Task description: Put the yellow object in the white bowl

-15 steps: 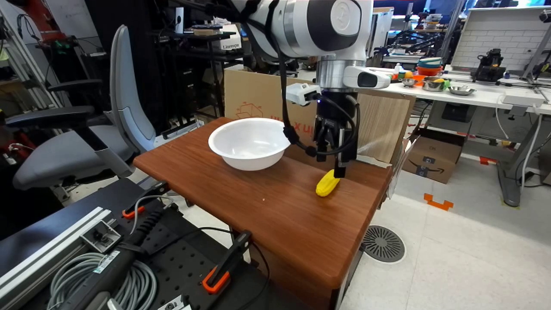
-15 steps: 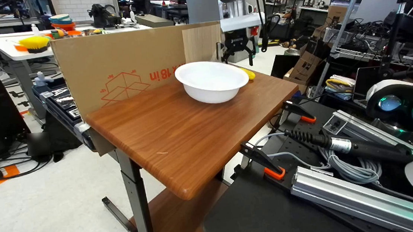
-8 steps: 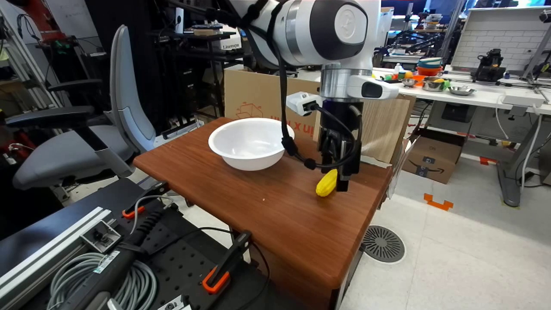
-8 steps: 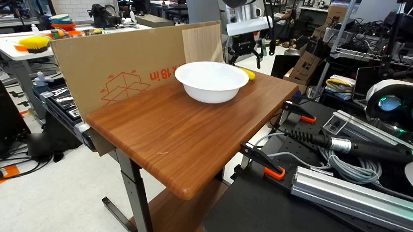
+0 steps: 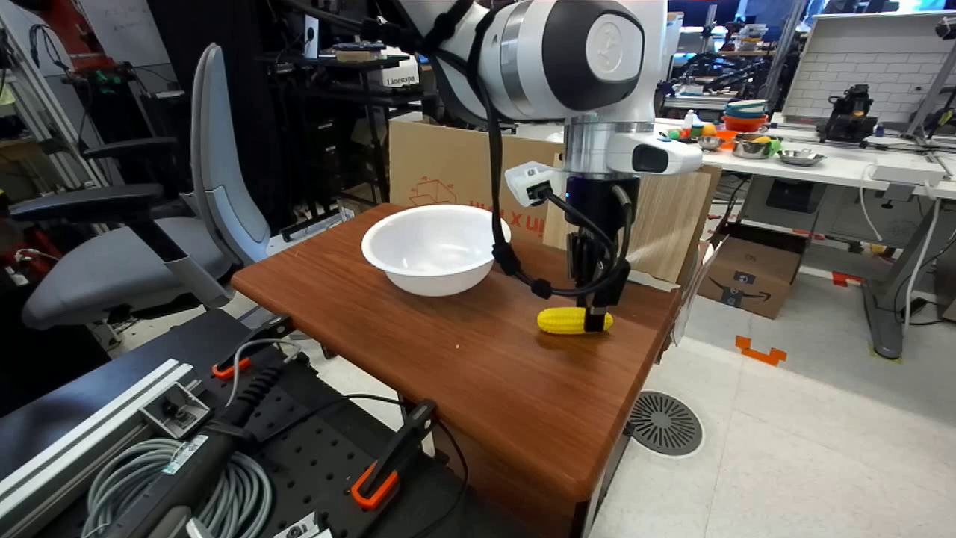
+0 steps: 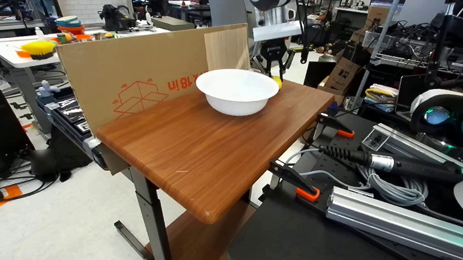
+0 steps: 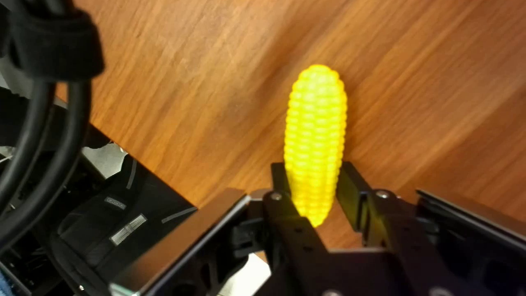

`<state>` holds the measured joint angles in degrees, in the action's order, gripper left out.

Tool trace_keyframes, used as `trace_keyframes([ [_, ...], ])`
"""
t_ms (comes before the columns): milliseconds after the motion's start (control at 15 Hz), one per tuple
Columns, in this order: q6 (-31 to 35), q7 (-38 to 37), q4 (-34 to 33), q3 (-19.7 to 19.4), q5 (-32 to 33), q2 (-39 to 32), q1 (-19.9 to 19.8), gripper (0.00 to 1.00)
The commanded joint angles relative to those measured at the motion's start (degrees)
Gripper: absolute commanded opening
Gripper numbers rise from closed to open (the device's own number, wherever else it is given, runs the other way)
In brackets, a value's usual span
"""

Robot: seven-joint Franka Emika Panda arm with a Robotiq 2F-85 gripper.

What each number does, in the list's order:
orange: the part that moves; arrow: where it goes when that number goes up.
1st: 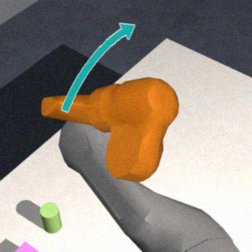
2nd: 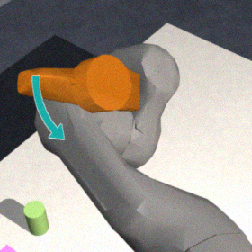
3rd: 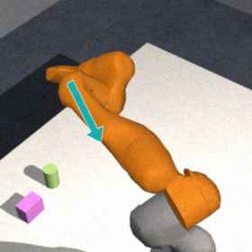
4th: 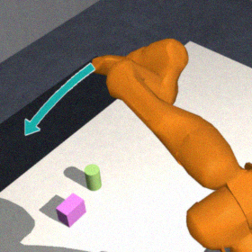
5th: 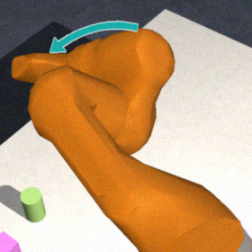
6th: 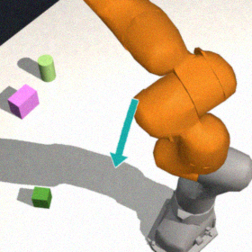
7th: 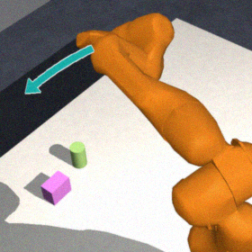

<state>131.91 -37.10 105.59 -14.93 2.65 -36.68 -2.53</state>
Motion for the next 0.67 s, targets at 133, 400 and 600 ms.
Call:
trace_keyframes([
  [133,6.3,0.3,4.9,0.8,-2.7,5.5,-0.5,0.07],
  [400,15.3,1.5,14.5,1.8,-2.8,16.4,1.5,0.07],
  [600,21.0,2.9,20.1,3.1,-1.6,24.3,3.3,0.07],
])
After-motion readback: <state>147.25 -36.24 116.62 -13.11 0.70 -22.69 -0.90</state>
